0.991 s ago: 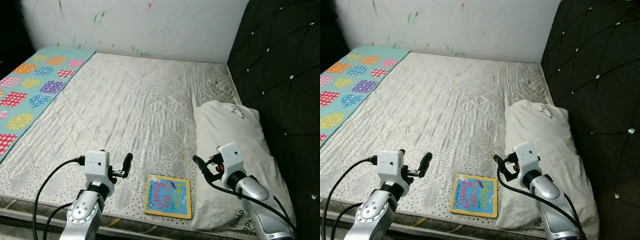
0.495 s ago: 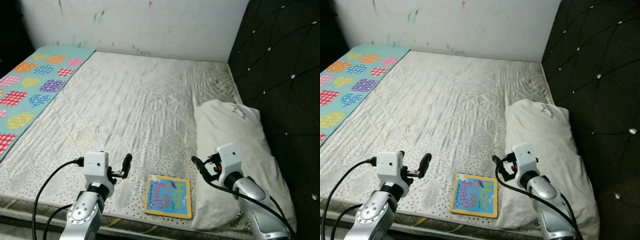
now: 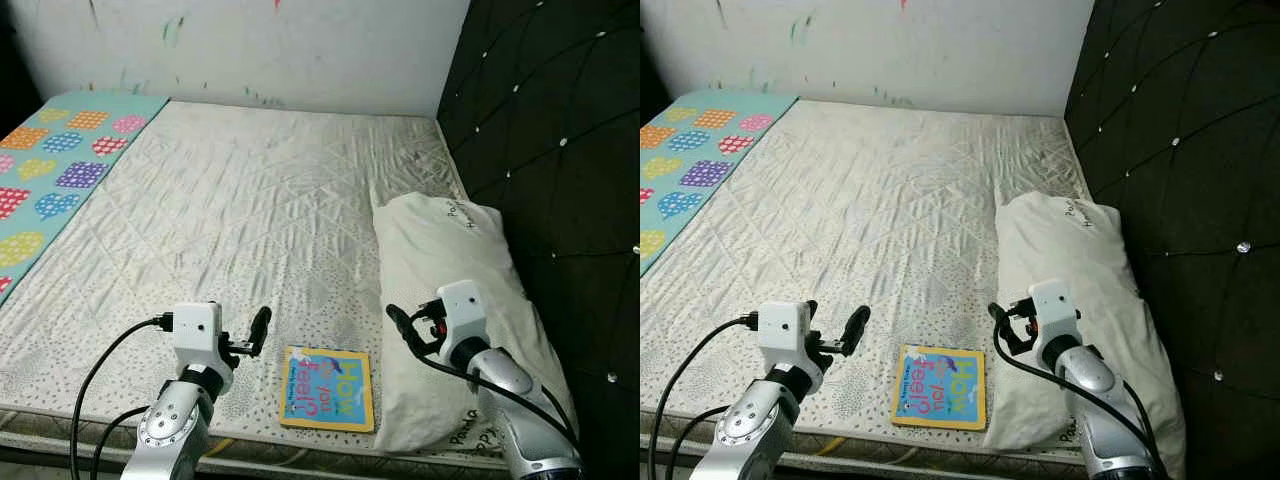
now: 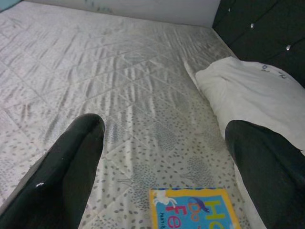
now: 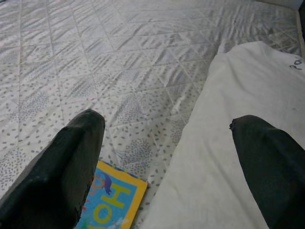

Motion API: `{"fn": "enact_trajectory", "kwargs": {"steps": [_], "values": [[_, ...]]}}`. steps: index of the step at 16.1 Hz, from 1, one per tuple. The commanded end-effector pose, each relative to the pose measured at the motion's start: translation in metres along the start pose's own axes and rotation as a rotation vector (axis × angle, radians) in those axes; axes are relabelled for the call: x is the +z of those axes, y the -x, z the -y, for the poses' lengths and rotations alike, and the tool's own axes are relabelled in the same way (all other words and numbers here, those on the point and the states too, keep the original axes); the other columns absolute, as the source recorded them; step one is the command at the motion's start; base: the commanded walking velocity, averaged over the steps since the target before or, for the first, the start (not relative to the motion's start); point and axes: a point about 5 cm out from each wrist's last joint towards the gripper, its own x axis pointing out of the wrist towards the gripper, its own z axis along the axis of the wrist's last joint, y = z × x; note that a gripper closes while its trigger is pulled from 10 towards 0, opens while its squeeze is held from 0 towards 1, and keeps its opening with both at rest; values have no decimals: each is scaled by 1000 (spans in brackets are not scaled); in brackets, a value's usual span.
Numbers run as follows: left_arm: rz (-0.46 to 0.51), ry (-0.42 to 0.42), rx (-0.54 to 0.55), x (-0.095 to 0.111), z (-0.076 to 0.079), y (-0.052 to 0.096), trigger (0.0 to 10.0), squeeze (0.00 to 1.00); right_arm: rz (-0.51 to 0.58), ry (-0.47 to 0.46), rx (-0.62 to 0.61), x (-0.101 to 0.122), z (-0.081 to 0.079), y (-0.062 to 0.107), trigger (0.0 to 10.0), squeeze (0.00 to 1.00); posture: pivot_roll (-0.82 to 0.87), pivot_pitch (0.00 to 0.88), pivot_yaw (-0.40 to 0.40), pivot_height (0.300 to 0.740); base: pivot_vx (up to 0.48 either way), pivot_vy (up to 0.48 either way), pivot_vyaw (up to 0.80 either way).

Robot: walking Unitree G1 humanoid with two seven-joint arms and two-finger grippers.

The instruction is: Clean up the room

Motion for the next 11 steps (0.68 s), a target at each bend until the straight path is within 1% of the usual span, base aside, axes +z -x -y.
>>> {"fn": "enact_trajectory", "kwargs": {"steps": [1, 11], "values": [[3, 4, -9, 2, 0, -1, 10000, 0, 15, 3, -5, 4, 0, -1, 10000, 0, -111, 81, -3, 740, 0, 292, 0], [-6, 13, -19, 1, 0, -2, 10000, 0, 17, 10, 5, 5, -3, -2, 10000, 0, -112, 85, -4, 740, 0, 302, 0]]}}
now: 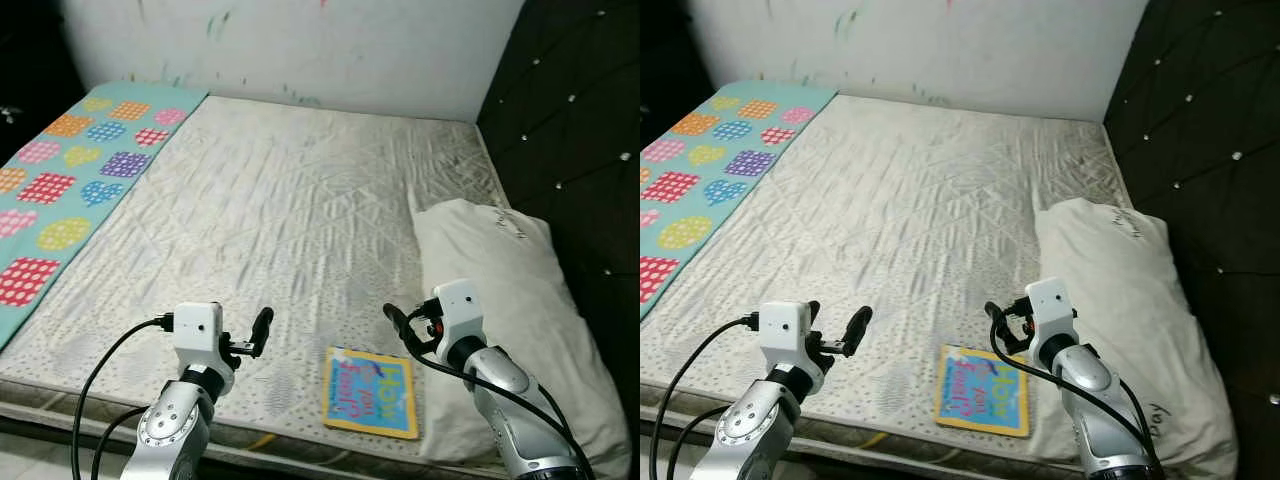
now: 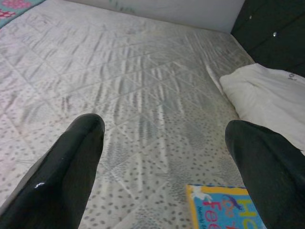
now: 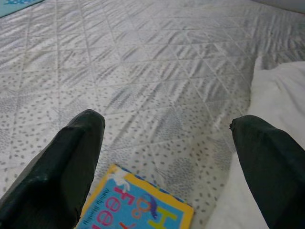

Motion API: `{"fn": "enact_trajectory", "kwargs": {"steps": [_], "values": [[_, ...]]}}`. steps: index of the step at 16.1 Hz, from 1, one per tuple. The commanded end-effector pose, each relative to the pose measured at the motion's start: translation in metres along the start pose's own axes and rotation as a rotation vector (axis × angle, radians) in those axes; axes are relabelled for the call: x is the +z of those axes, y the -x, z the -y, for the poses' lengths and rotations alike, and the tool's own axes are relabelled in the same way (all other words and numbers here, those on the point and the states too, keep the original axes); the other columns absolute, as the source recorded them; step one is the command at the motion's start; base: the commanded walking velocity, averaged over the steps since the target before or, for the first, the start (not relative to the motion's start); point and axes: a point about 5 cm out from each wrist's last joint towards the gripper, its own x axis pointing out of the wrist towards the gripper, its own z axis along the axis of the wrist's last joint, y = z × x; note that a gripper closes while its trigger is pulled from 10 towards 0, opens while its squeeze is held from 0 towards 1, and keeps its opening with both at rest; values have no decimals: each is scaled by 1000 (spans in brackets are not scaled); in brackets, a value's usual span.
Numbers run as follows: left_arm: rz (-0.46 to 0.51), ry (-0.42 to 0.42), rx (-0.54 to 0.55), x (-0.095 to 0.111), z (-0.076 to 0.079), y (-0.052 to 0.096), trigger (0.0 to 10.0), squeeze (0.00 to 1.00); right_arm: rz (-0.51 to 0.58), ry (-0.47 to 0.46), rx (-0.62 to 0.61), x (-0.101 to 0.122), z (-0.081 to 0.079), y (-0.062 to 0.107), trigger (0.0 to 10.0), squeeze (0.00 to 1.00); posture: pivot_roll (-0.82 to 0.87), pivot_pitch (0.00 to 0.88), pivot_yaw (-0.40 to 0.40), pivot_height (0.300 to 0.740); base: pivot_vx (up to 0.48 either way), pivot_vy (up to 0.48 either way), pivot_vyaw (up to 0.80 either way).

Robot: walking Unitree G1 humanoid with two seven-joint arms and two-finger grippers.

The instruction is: Clean up the room

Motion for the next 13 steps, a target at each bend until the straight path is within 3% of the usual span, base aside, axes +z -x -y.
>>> {"fn": "enact_trajectory", "kwargs": {"steps": [1, 13], "values": [[-3, -1, -1, 1, 0, -2, 10000, 0, 12, 11, -5, 4, 1, 0, 10000, 0, -111, 84, -4, 740, 0, 304, 0], [-1, -10, -3, 1, -1, -6, 10000, 0, 29, 23, -6, 7, 2, -5, 10000, 0, -109, 65, -3, 740, 0, 342, 0]]}}
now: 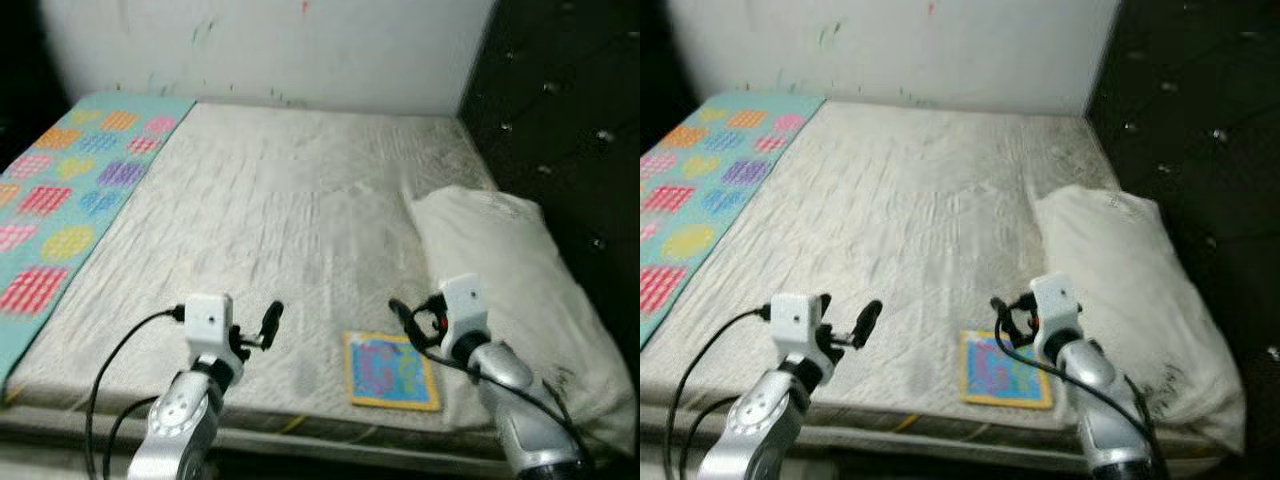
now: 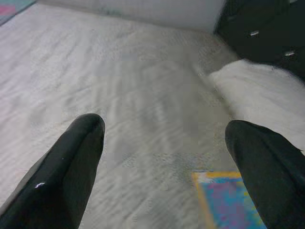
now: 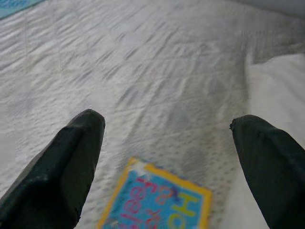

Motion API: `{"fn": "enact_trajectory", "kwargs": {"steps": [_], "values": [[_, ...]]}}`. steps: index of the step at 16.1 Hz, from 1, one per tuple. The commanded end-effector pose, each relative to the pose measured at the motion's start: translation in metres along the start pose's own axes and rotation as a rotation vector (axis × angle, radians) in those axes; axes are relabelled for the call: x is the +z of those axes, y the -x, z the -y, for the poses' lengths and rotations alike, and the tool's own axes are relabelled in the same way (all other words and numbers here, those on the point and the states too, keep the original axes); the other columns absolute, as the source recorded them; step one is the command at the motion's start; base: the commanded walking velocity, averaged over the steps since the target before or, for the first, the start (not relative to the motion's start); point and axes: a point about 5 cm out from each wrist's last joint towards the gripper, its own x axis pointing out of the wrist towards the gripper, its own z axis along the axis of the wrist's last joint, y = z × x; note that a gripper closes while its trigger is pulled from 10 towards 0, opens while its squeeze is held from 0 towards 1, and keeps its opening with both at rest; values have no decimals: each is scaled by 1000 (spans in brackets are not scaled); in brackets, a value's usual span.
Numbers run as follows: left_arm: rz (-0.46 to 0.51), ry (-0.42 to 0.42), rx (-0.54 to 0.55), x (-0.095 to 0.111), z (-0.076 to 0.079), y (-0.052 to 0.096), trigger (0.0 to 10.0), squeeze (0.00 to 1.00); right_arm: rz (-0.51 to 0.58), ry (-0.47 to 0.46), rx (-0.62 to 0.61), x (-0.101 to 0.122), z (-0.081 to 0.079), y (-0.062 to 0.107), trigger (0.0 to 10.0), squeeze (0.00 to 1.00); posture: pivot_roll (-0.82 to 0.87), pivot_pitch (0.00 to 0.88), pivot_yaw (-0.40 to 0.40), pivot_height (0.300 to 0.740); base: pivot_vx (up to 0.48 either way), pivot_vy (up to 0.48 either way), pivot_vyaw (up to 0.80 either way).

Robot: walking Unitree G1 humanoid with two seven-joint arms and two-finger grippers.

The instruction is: Clean up the room

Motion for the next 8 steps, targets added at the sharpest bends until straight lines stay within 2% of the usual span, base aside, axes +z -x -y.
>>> {"fn": "enact_trajectory", "kwargs": {"steps": [1, 5, 7, 8], "values": [[1, -8, 10, 1, -2, 0, 10000, 0, 20, 14, -4, 5, 0, -1, 10000, 0, -109, 65, -3, 740, 0, 360, 0], [0, 2, 18, 0, -3, 0, 10000, 0, 12, 8, -5, 4, 0, 0, 10000, 0, -112, 75, -6, 740, 0, 451, 0], [-2, 7, 20, 0, -3, 0, 10000, 0, 12, 10, -1, 3, -1, 0, 10000, 0, -113, 76, -6, 740, 0, 480, -594], [-2, 8, 20, 0, -3, 0, 10000, 0, 12, 9, 0, 3, -1, -1, 10000, 0, -112, 77, -6, 740, 0, 480, 0]]}}
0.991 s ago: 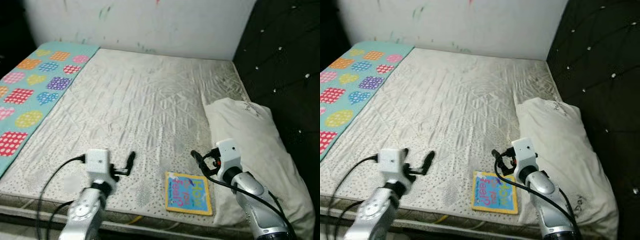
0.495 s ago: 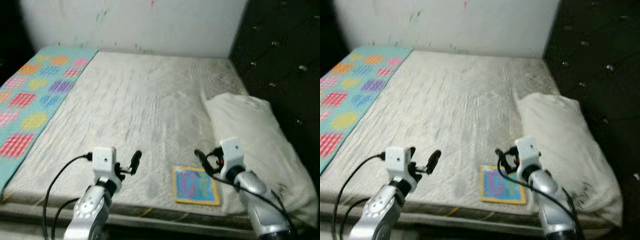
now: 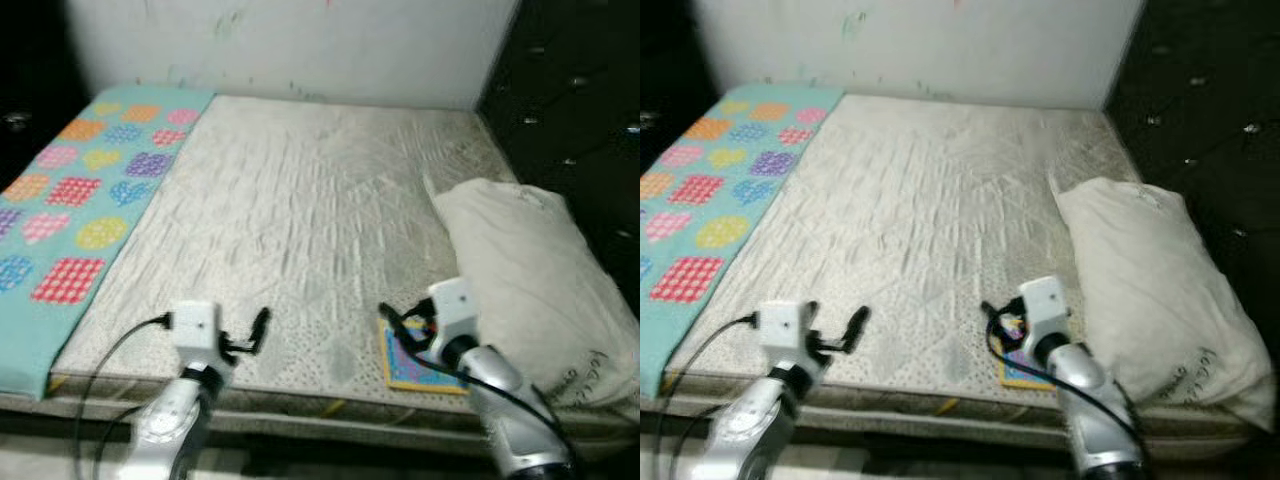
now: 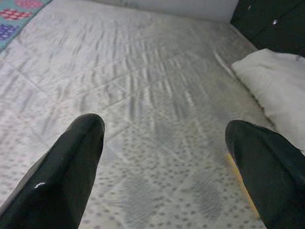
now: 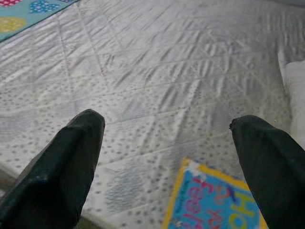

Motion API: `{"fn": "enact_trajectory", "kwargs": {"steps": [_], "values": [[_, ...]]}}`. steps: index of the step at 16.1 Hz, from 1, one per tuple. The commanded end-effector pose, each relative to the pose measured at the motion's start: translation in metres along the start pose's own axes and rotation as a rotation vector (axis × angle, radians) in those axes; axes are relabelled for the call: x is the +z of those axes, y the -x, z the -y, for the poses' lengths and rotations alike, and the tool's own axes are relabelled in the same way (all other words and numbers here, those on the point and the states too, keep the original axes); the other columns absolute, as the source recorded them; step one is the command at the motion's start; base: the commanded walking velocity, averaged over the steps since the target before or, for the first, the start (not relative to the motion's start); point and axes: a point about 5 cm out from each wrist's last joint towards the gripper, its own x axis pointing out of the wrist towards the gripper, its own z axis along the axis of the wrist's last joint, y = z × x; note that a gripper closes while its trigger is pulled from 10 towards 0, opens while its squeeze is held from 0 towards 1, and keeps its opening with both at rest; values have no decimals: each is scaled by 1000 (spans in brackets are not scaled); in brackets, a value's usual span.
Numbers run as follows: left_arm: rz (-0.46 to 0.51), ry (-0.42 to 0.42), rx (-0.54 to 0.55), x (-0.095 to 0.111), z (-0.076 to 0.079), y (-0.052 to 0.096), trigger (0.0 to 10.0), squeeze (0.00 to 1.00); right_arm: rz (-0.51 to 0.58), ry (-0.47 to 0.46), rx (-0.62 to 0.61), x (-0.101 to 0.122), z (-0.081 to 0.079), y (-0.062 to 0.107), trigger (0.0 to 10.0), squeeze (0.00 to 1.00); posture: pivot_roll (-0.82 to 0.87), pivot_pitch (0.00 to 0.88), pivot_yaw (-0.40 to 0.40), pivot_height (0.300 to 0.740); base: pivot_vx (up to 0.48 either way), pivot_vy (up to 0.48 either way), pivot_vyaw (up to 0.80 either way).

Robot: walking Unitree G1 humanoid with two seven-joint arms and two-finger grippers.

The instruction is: Clean up the room

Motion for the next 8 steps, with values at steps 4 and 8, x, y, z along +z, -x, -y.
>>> {"fn": "enact_trajectory", "kwargs": {"steps": [4, 8], "values": [[0, 13, -18, 0, 7, -3, 10000, 0, 1, 20, -21, 2, 7, 3, 10000, 0, -116, 82, -7, 740, 0, 480, 0], [0, 19, -23, 1, 6, -4, 10000, 0, -3, 25, -18, 2, 7, 2, 10000, 0, -116, 84, -6, 740, 0, 480, 0]]}}
